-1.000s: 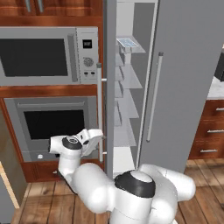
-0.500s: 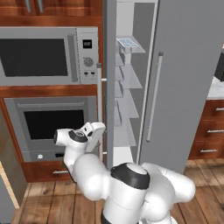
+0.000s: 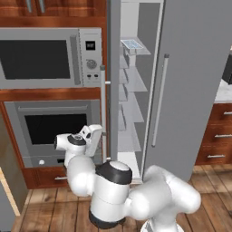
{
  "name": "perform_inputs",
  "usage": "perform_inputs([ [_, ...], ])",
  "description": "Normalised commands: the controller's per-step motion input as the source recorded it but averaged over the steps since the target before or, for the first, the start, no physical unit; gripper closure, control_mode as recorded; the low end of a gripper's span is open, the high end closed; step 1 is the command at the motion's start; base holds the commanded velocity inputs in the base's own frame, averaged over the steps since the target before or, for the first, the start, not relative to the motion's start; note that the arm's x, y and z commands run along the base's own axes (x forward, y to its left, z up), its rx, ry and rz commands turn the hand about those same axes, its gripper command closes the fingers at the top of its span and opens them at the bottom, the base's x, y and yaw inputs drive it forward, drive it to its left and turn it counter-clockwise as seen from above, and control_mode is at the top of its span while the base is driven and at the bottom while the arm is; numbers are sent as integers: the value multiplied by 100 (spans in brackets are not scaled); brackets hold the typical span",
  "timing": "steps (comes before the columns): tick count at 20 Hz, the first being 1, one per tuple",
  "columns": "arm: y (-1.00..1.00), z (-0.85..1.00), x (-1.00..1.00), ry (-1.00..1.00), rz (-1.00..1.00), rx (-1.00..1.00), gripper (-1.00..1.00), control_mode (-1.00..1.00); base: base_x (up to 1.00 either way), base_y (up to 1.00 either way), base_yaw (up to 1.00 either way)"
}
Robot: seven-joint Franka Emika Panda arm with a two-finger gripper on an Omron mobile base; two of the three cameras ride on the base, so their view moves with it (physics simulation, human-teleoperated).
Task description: The ice cube tray has been filled with water. Take the tray and place it in the freezer to make ice. Close the freezer door after placing the tray.
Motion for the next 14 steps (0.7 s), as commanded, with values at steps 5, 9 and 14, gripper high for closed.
perform_inputs([
  [5,13,-9,50,11,0,-6,-100,-100,0,0,0],
  [9,0,-4,51,14,0,0,-100,-100,0,0,0],
  [14,1,-11,54,17,0,-4,-100,-100,0,0,0],
])
